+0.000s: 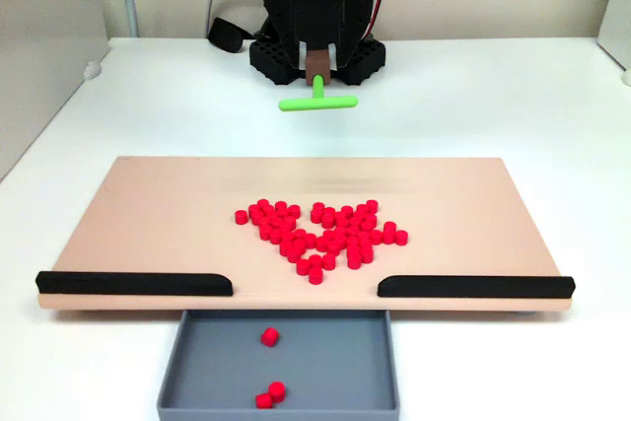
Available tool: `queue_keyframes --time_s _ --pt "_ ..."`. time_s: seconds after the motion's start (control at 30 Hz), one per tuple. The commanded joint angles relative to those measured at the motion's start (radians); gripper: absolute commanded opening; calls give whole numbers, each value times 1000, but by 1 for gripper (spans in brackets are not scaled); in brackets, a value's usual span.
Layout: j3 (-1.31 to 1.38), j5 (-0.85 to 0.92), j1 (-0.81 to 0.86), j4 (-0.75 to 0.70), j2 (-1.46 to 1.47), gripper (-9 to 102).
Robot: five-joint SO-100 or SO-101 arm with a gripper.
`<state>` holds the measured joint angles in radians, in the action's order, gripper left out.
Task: Push granules from right to the grey container
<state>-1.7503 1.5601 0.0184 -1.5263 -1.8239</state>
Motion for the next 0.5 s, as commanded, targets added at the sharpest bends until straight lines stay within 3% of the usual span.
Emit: queue_keyframes --time_s 0.0,0.47 --pt "6 -2 -3 3 -18 0" --pt "6 9 8 5 14 0"
